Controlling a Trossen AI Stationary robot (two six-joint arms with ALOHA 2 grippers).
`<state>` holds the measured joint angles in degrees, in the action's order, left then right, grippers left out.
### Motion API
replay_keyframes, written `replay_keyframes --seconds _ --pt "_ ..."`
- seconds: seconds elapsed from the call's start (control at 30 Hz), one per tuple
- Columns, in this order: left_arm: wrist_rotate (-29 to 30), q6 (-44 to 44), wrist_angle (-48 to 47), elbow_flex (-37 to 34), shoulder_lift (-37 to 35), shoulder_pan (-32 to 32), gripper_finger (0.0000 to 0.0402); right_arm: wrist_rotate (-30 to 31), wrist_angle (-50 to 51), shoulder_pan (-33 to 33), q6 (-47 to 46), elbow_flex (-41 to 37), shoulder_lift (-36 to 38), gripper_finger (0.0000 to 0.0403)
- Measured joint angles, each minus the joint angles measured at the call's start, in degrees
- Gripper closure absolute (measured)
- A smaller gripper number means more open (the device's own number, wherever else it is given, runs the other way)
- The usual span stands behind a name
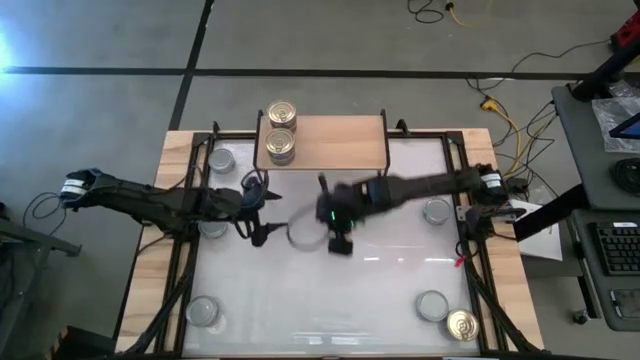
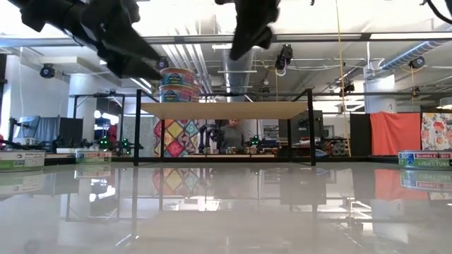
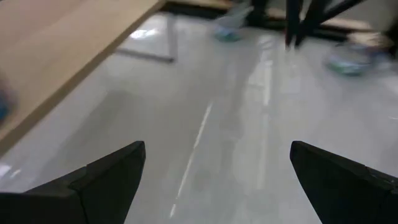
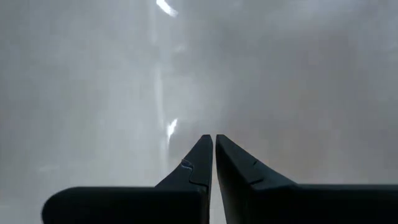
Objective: Stack canned seafood by type on shelf
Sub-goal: Stack the blue-pink tuna can on top of the other blue-pink tuna on the shelf
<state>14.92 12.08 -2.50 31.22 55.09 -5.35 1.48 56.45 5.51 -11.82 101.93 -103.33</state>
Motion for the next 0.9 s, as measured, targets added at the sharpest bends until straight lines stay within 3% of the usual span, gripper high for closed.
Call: replay_keyframes --seconds 0.27,0.5,0.7,0.9 --pt "-0.81 -4.22 16.80 -0.02 11.35 -12.14 0.0018 0.04 5.10 18.27 -31.11 -5.33 0.00 0.0390" --pt "1.12 -2.05 22.05 -0.02 17.83 -21.26 0.0018 -0.70 6.55 33.92 -63.80 -10.09 0.00 0.0390" --pt "0.75 1.05 23.00 0.00 21.61 -25.28 0.0018 -12.02 8.61 42.77 -90.95 -12.27 -0.02 0.0390" --pt "-0.59 2.07 27.73 0.00 25.11 -28.42 0.0018 -21.72 9.42 48.57 -107.09 -15.18 -0.34 0.0390"
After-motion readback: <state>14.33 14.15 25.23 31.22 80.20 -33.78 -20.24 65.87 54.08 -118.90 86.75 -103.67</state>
